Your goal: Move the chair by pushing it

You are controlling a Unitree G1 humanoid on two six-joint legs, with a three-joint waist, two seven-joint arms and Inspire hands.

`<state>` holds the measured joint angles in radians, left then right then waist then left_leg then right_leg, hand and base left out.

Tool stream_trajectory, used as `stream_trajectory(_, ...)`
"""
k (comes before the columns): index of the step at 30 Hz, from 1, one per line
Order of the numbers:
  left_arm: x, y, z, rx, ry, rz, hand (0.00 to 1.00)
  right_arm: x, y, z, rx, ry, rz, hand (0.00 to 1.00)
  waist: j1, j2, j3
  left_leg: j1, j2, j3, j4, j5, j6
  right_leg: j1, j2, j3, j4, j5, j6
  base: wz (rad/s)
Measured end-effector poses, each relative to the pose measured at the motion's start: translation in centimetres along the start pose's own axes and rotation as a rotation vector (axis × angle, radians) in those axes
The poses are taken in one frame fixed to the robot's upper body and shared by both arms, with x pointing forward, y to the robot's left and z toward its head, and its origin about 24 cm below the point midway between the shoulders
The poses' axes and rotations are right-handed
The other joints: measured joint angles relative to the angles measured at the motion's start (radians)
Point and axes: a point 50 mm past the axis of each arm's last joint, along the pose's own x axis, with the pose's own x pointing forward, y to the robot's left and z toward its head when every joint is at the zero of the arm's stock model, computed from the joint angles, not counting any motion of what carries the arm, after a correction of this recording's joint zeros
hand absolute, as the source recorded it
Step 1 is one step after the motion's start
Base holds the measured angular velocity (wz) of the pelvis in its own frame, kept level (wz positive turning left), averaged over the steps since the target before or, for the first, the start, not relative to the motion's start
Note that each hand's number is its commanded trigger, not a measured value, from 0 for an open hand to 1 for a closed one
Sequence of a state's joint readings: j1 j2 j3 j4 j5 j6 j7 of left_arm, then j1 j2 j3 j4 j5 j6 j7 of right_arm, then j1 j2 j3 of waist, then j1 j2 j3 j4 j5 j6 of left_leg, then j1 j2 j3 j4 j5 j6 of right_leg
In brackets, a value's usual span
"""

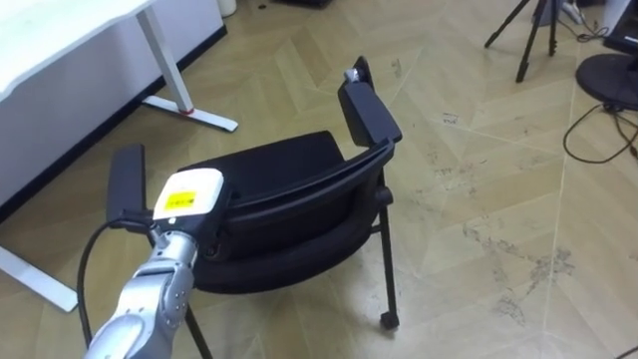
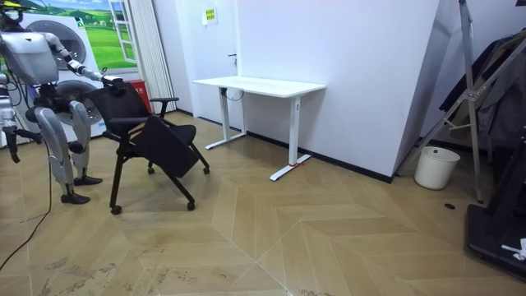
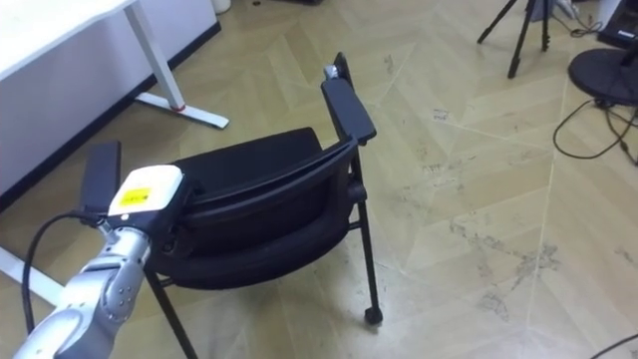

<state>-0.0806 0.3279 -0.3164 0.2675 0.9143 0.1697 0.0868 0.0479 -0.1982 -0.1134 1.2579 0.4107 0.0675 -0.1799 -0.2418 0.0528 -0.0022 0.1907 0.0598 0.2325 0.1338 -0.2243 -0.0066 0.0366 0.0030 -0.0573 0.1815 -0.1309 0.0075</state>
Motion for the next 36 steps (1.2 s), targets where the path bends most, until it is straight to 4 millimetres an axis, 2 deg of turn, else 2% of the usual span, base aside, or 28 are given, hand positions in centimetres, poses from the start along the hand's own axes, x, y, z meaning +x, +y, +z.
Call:
stream_trajectory(6, -0.7, 0.3, 0.3, 0.015, -0.006, 0.015, 1.0, -0.2, 0.3, 2.1, 0.005, -0.09, -0.031, 0.0, 0.002, -0.008, -0.0006, -0.007, -0.001, -0.001, 0.0, 0.0, 0.0, -0.001, -0.001, -0.003, -0.01, 0.0, 0.0, 0.02)
stream_trajectory(11, -1.6, 0.4, 0.7, 0.029, -0.029, 0.03, 1.0, -0.7, 0.6, 4.5, -0.174, -0.24, -0.095, 0.0, 0.004, -0.011, 0.0, -0.016, 0.003, -0.027, 0.0, 0.0, 0.0, 0.0, -0.002, -0.027, -0.011, -0.001, 0.0, 0.1)
stream_trajectory(13, -2.0, 0.2, 0.8, 0.038, -0.044, 0.03, 1.0, -1.3, 1.2, 6.3, -0.296, -0.36, -0.133, 0.0, 0.036, -0.018, 0.001, -0.014, 0.006, -0.02, 0.001, 0.0, 0.0, -0.003, 0.001, -0.027, -0.009, -0.001, -0.001, -0.1)
stream_trajectory(14, -2.1, 0.2, 0.8, 0.04, -0.045, 0.032, 1.0, -1.6, 1.4, 6.8, -0.336, -0.398, -0.141, 0.0, 0.04, -0.019, 0.0004, -0.014, 0.006, -0.021, 0.001, 0.0, 0.0, -0.003, 0.002, -0.029, -0.01, -0.001, -0.001, -0.1)
stream_trajectory(17, -2.4, 0.5, 1.1, 0.061, -0.065, 0.04, 1.0, -3.1, 2.5, 9.9, -0.499, -0.604, -0.188, 0.0, 0.051, -0.03, -0.0006, -0.014, 0.009, -0.022, 0.0, 0.0, 0.0, -0.002, 0.003, -0.032, -0.009, -0.001, -0.001, 0.04)
stream_trajectory(19, -2.9, 0.7, 1.2, 0.07, -0.074, 0.049, 1.0, -5.5, 3.8, 13.0, -0.621, -0.808, -0.232, 0.0, 0.067, -0.045, -0.0004, -0.012, 0.009, -0.022, 0.001, 0.0, 0.0, -0.003, 0.005, -0.031, -0.009, -0.001, -0.001, -0.07)
stream_trajectory(22, -2.9, 1.0, 1.5, 0.098, -0.099, 0.041, 1.0, -8.6, 5.3, 15.9, -0.749, -1.048, -0.291, 0.0, 0.085, -0.062, 0.0002, -0.012, 0.01, -0.024, 0.001, 0.0, 0.0, 0.0, 0.005, -0.034, -0.009, 0.0, -0.001, 0.05)
stream_trajectory(24, -2.9, 1.3, 1.7, 0.114, -0.117, 0.047, 1.0, -9.8, 6.1, 16.7, -0.826, -1.137, -0.311, 0.0, 0.097, -0.068, -0.0007, -0.012, 0.011, -0.021, 0.0, 0.0, 0.0, 0.001, 0.006, -0.033, -0.009, 0.0, -0.001, 0.03)
stream_trajectory(25, -2.8, 1.6, 1.8, 0.119, -0.128, 0.052, 1.0, -10.5, 6.4, 17.1, -0.865, -1.187, -0.316, 0.0, 0.113, -0.073, 0.0017, -0.013, 0.011, -0.015, 0.0, 0.0, 0.0, -0.003, 0.006, -0.031, -0.01, 0.0, -0.001, -0.06)
stream_trajectory(28, -2.8, 1.6, 1.8, 0.121, -0.136, 0.048, 1.0, -12.2, 7.5, 17.8, -0.929, -1.282, -0.291, 0.0, 0.128, -0.072, 0.0026, -0.011, 0.01, -0.013, 0.001, 0.0, 0.0, -0.003, 0.006, -0.027, -0.011, 0.0, -0.001, -0.07)
stream_trajectory(36, -2.5, 2.0, 2.2, 0.131, -0.166, 0.036, 1.0, -15.1, 8.4, 19.5, -1.083, -1.405, -0.263, 0.0, 0.157, -0.076, 0.0043, -0.015, 0.015, -0.014, 0.001, 0.0, 0.0, -0.005, 0.009, -0.031, -0.01, 0.0, -0.001, 0.02)
